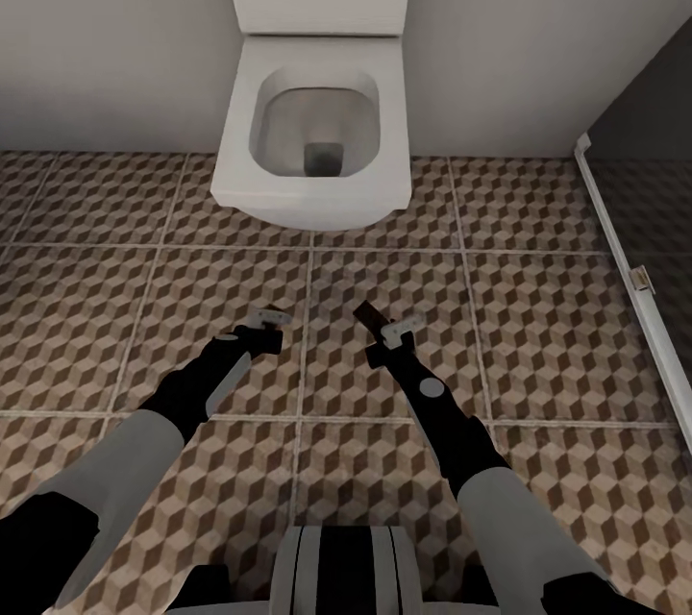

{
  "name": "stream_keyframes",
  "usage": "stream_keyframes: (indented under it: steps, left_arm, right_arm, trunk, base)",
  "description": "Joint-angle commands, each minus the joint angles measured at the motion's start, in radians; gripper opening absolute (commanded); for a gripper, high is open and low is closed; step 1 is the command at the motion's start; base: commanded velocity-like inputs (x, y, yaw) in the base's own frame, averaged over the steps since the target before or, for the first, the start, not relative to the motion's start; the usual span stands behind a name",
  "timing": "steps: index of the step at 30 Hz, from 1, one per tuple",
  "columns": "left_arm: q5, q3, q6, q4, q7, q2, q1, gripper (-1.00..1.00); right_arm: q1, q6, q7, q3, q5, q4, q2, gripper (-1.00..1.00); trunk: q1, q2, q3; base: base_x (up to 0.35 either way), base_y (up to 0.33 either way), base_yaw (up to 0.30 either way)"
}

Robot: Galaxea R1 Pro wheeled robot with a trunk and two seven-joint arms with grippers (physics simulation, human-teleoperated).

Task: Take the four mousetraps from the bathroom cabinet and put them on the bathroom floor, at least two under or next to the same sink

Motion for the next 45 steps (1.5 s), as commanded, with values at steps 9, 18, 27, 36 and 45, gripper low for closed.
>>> stream_keyframes:
  steps: [9, 18, 27, 36, 45]
  left_arm:
    - [0.01, -0.007, 0.002, 0.0, 0.007, 0.002, 0.0, -1.0]
    - [0.01, -0.01, 0.002, 0.01, 0.007, 0.002, 0.001, -1.0]
    - [0.01, -0.011, 0.002, 0.015, 0.007, 0.002, 0.001, -1.0]
    - [0.01, -0.011, 0.003, 0.016, 0.007, 0.002, 0.001, -1.0]
    - [0.01, -0.011, 0.004, 0.02, 0.007, 0.002, 0.001, -1.0]
  right_arm:
    - [-0.001, -0.008, 0.0, -0.002, 0.009, 0.011, 0.001, -1.0]
    - [-0.001, -0.008, 0.0, -0.002, 0.01, 0.012, 0.001, -1.0]
    - [-0.001, -0.008, 0.001, -0.002, 0.011, 0.012, 0.001, -1.0]
    - [0.0, -0.007, 0.001, -0.001, 0.022, 0.012, 0.001, -1.0]
    - [0.0, -0.007, -0.001, 0.0, 0.03, 0.012, 0.001, -1.0]
  trunk:
    - [0.0, 0.0, -0.001]
    - [0.0, 0.0, -0.001]
    - [0.0, 0.0, -0.001]
    - [0.0, 0.0, -0.001]
    - [0.0, 0.0, -0.001]
  base:
    - [0.0, 0.0, 0.0]
    - [0.039, 0.0, 0.0]
    - [0.158, 0.0, 0.0]
    - [0.036, 0.0, 0.0]
    - [0.001, 0.0, 0.0]
